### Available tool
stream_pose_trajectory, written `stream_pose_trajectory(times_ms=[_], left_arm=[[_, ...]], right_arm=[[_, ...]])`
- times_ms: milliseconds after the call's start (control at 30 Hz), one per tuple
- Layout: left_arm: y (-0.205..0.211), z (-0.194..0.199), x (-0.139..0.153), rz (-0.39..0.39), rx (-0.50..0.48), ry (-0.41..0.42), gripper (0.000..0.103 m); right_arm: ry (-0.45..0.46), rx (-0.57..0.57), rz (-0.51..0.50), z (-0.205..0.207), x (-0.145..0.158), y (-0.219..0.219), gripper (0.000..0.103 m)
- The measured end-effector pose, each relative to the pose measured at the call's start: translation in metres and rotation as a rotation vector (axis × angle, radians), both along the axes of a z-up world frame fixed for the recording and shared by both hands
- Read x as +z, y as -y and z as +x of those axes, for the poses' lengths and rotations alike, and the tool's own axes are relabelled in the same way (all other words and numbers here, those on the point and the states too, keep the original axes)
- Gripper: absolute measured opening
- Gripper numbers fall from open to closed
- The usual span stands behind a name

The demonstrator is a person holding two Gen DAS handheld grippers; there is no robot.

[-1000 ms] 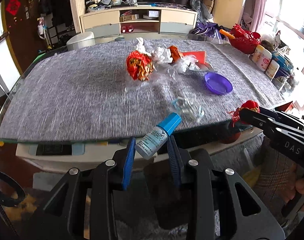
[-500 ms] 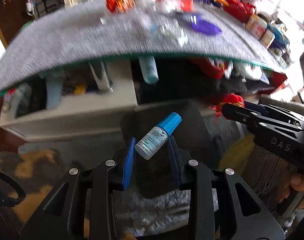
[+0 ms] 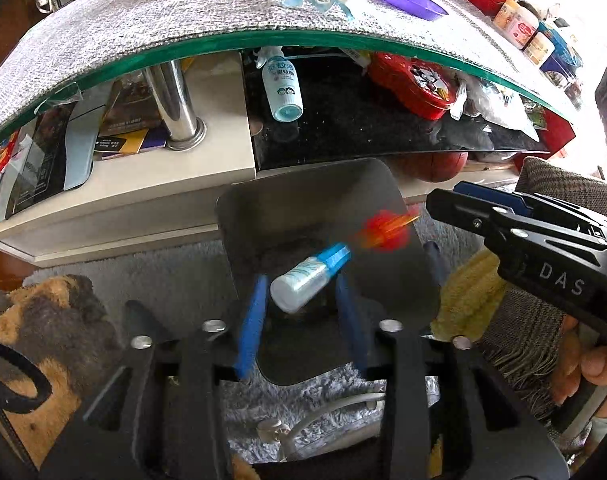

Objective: Collect trash
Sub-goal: 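Carry both items down into the black bin and open both tools, then grasp the blue-and-white plastic wrapper with the left tool while the right tool grasps the purple dish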

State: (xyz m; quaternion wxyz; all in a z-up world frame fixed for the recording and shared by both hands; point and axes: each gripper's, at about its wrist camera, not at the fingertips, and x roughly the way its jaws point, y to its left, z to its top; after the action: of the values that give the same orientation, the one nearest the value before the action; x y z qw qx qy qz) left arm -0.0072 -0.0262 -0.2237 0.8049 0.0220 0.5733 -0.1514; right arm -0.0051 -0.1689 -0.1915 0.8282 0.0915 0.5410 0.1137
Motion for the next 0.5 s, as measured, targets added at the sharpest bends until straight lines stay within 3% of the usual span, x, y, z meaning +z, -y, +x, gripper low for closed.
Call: stream_pose_trajectory(times_ms=[33,200,367,433,500], left_arm=[[-0.001,0.001,0.001,0.0,0.002,0.0,0.053],[-0.002,0.003,0.008,0.022,0.01,0.024,0.065],[-0.008,0.01,0.029,0.034,0.031,0.084,0.088],[-0.01,0.013,0.04,0.022,0.042,0.11,0.095],[-0.011,0.016,0.052,0.006,0.048,0.133,0.095]], right_arm=[[-0.001,-0.003,0.0,0.002,0.001,0.0,0.04],[0.013,-0.038,-0.01,0.006,0.006,0.01,0.055],[0.088,-0.103,-0.045,0.011,0.029,0.028,0.089],[0.126,-0.115,-0.037,0.014,0.041,0.035,0.092],[0.153,-0.123,-0.033,0.018,0.052,0.041,0.093]])
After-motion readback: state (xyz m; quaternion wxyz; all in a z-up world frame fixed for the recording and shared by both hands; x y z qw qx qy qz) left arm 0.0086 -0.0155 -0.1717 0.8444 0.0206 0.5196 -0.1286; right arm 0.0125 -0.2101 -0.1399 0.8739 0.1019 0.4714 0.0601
